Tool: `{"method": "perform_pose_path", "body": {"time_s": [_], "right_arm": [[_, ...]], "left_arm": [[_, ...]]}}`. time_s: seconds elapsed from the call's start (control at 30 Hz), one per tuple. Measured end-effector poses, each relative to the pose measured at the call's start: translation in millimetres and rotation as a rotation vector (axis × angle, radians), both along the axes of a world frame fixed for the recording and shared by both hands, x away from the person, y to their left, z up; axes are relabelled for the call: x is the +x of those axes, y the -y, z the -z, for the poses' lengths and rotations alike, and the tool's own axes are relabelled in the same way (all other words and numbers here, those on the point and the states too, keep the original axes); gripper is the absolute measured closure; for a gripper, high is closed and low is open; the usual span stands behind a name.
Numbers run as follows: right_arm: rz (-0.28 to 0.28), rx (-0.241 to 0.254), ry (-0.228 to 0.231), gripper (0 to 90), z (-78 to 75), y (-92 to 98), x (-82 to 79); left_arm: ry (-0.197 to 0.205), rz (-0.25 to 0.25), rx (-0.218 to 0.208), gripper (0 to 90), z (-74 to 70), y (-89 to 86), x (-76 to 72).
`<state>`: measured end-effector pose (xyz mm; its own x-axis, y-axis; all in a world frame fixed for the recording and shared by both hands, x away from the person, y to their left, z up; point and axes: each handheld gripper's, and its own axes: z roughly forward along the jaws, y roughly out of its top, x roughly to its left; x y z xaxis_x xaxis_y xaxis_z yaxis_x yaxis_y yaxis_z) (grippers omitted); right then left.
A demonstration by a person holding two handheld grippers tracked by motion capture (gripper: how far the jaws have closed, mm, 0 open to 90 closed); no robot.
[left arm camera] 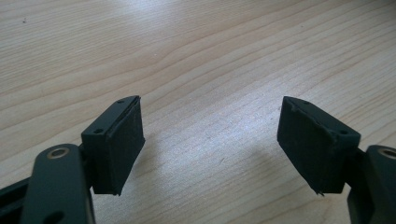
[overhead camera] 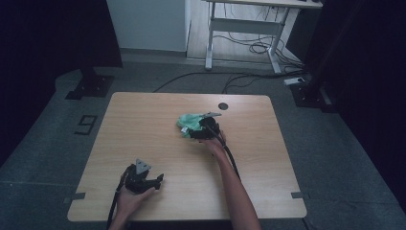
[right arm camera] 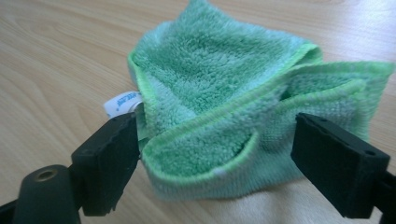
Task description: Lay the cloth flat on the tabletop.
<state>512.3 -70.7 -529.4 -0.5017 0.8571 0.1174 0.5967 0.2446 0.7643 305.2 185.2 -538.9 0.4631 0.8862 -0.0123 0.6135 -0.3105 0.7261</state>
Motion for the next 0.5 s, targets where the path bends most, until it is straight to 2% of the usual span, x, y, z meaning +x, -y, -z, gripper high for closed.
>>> {"method": "perform_pose_path", "body": {"time_s": [0.03,0.07,0.1,0.17,0.23,0.27,0.3,0.5], "right_arm": [[0.001,-0.028,-0.014,26.6,5.9,-3.0,3.1],[0.001,-0.028,-0.014,26.6,5.9,-3.0,3.1],[0.002,-0.039,-0.016,32.9,9.0,-3.8,3.7],[0.017,-0.052,0.002,51.0,12.8,-3.2,3.1],[0.013,-0.018,0.000,68.6,12.7,2.7,2.0],[0.013,-0.018,0.000,68.6,12.7,2.7,2.0],[0.003,-0.021,0.006,72.5,12.1,4.9,1.3],[-0.029,0.037,0.038,78.5,-1.3,24.6,-11.4]], "left_arm": [[0.000,0.001,0.000,22.8,0.0,0.0,0.1],[-0.001,0.002,-0.001,22.8,0.2,0.1,0.2],[-0.001,0.003,0.000,22.8,0.4,0.4,0.2],[-0.002,0.005,0.001,22.8,0.5,0.8,0.3],[-0.001,0.005,0.002,23.0,-0.1,0.7,0.8],[-0.001,0.005,0.002,23.0,-0.1,0.7,0.8],[0.000,0.004,0.002,23.0,-0.3,0.4,1.0],[0.014,0.004,0.006,25.9,-0.4,-0.4,1.4]]}}
